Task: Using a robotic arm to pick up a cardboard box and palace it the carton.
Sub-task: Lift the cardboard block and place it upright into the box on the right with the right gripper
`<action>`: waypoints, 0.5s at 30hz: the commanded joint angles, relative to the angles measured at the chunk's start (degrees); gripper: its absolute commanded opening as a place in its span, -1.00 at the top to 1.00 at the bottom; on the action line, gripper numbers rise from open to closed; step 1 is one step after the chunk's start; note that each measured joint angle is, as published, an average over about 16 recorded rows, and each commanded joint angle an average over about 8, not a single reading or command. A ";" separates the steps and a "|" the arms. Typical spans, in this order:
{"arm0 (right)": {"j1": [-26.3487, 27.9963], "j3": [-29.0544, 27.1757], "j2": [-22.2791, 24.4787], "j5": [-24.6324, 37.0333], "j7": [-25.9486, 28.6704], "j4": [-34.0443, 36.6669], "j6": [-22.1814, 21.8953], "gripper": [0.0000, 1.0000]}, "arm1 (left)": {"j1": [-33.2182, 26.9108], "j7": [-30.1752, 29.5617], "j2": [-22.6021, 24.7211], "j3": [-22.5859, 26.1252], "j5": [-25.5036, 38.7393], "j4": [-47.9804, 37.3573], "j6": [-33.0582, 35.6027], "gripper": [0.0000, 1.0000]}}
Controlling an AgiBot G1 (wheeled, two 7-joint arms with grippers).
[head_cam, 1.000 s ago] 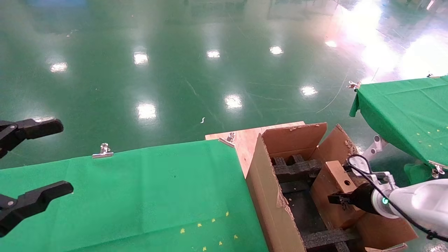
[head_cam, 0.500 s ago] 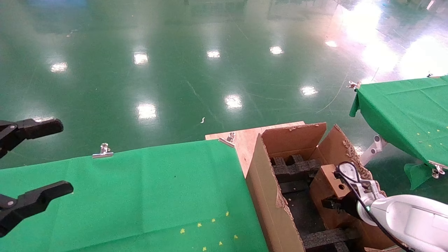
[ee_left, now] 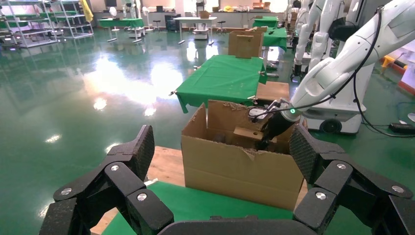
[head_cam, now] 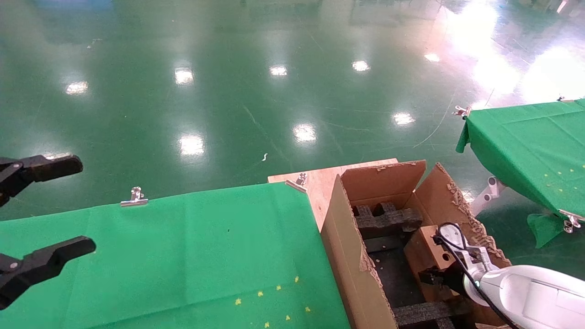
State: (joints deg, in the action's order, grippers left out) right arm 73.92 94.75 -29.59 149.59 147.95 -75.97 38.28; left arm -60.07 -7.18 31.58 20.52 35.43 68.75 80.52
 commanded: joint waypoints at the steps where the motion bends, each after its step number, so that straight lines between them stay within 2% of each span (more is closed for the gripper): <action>1: -0.23 0.11 -0.15 -0.01 -0.18 0.23 -0.26 -0.37 | 0.00 0.00 0.00 0.00 0.00 0.00 0.00 -1.00; 3: -0.32 0.13 -0.20 0.05 -0.23 0.29 -0.33 -0.87 | 0.01 0.00 0.00 0.00 0.00 -0.01 -0.01 -1.00; 4: -0.37 0.14 -0.22 0.07 -0.27 0.32 -0.38 -1.00 | 0.01 0.00 -0.01 0.00 0.00 -0.01 -0.01 -1.00; 15: 0.09 0.10 -0.13 -0.15 -0.51 0.47 -0.42 -1.00 | 0.01 0.00 -0.01 0.00 0.00 -0.01 -0.01 -1.00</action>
State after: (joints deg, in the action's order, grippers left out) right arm 74.08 94.85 -29.70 149.44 147.37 -75.53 37.92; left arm -60.06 -7.18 31.57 20.52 35.43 68.75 80.51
